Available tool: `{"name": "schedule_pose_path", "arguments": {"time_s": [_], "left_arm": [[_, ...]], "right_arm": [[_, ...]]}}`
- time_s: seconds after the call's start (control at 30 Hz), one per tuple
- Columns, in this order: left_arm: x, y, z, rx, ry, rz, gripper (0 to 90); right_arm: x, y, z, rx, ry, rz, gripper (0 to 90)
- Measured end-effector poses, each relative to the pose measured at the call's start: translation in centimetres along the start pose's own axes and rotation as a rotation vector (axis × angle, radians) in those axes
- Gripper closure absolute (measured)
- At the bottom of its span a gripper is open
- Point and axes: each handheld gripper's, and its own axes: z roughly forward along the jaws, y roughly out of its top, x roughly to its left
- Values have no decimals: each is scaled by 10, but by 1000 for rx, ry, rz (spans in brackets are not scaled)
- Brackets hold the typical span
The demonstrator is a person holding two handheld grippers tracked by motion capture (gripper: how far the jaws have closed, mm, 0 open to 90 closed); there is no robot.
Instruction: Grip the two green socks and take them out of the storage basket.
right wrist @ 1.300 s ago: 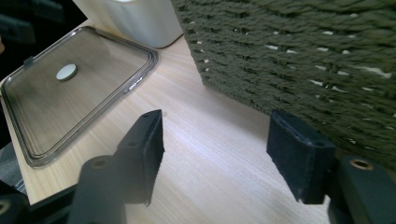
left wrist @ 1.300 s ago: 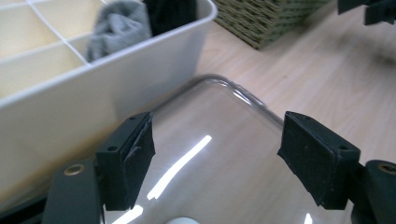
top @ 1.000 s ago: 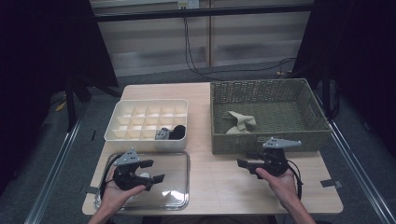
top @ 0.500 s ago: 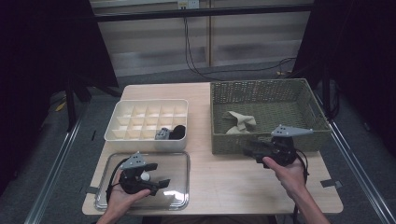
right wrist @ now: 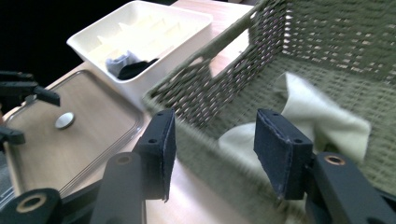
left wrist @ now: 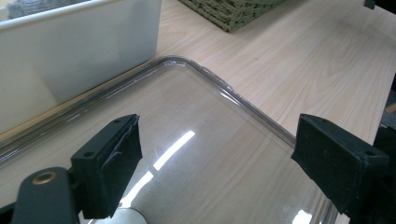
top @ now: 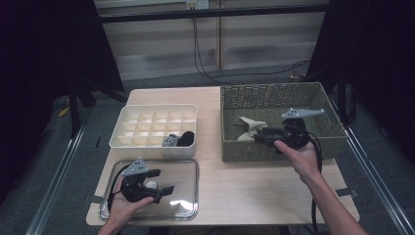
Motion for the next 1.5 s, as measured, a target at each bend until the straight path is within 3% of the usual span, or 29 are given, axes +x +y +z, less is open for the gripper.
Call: {"name": "schedule_pose_path", "arguments": {"time_s": [0.43,0.53,0.73,0.9,1.2,1.5], "left_arm": [[6,2,1,11,6,1,142],[8,3,1,10,-18,-11,148],[8,2,1,11,-9,-10,143],[11,1,3,31,16,-6,141],[15,1,2,23,17,-18,139],[13,1,4,33,10,-4,135]], "right_arm": [[-35,43,29,55,-33,-4,521],[-42,50,35,64,-42,-4,523],[-56,61,51,105,-59,0,535],[-64,63,67,143,-73,-8,545],[-71,62,95,228,-95,-12,571],[-76,59,119,305,-103,-8,499]]}}
